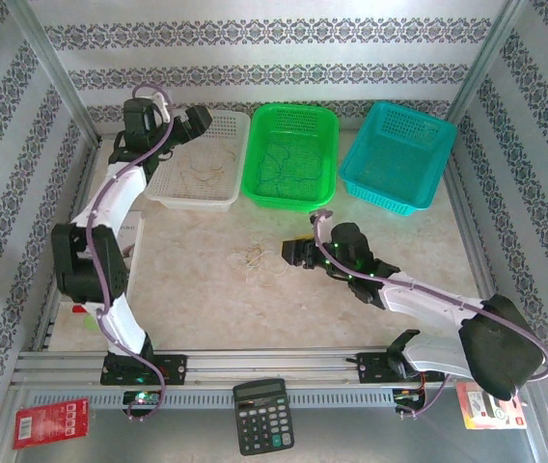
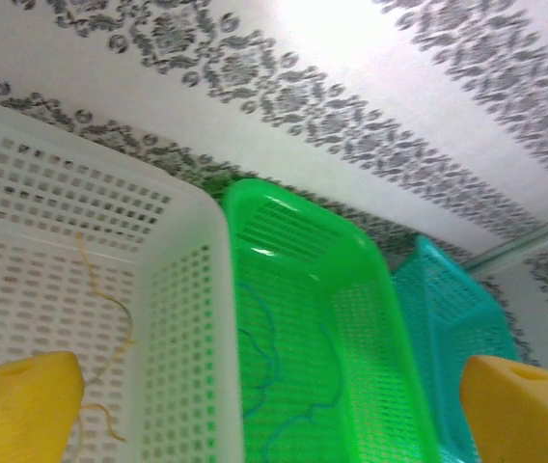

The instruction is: Untangle the cables

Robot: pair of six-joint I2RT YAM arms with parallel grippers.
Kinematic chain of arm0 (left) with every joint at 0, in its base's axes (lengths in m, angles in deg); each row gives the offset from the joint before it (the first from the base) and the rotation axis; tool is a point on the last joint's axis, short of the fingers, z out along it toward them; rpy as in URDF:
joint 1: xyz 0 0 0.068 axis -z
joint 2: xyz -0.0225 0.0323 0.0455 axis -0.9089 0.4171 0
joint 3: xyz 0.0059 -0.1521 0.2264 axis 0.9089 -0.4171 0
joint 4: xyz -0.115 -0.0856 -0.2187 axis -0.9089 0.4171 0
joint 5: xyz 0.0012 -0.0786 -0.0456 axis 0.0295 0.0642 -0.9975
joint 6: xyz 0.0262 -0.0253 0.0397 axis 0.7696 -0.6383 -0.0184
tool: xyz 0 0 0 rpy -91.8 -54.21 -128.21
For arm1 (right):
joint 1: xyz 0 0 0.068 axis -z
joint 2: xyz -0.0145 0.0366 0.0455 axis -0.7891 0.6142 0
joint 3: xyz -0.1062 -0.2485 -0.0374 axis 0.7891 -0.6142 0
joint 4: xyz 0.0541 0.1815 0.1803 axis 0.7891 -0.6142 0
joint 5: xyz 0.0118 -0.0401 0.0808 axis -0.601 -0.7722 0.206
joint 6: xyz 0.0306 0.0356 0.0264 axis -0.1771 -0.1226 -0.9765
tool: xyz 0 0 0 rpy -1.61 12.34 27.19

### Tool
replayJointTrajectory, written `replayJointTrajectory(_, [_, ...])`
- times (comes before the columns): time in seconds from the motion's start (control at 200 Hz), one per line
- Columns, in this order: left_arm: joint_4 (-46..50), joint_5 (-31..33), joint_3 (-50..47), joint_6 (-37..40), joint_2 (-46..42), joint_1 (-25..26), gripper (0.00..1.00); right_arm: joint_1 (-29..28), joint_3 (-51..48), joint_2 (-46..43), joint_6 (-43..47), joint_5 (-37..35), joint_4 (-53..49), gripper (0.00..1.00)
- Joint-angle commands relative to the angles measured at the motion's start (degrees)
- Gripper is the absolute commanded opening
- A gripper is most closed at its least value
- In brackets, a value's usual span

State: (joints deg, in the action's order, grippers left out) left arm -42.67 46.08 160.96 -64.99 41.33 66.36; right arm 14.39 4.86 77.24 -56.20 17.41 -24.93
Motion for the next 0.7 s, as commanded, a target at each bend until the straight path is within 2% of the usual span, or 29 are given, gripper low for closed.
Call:
replayJointTrajectory(0.0, [-4.1, -3.6, -6.0, -4.2, -5.8, -0.3, 1.0, -0.9, 2.4, 1.6, 1.4, -1.9, 0.1, 0.58])
replayJointTrajectory(0.135, [-6.3, -5.7, -15.0, -7.0, -12.7, 0.5, 1.0, -1.2, 3.2, 2.6, 1.3, -4.1, -1.5, 0.58])
replayJointTrajectory(0.3, [-6.5, -5.2, -27.5, -7.9, -22.3, 3.2, 1.0, -0.1, 4.7, 3.0, 1.3, -6.3, -5.1, 0.58])
replayJointTrajectory(0.5, [-2.2, 3.1, -40.2, -5.3, -32.3, 9.6, 1.0, 0.4, 8.7, 5.6, 4.2, -6.3, -10.7, 0.58])
replayJointTrajectory(0.694, [-1.1, 11.3, -48.7, -5.8, -35.2, 16.4, 1.0, -0.7, 14.0, 10.8, 6.7, -6.5, -15.7, 0.58])
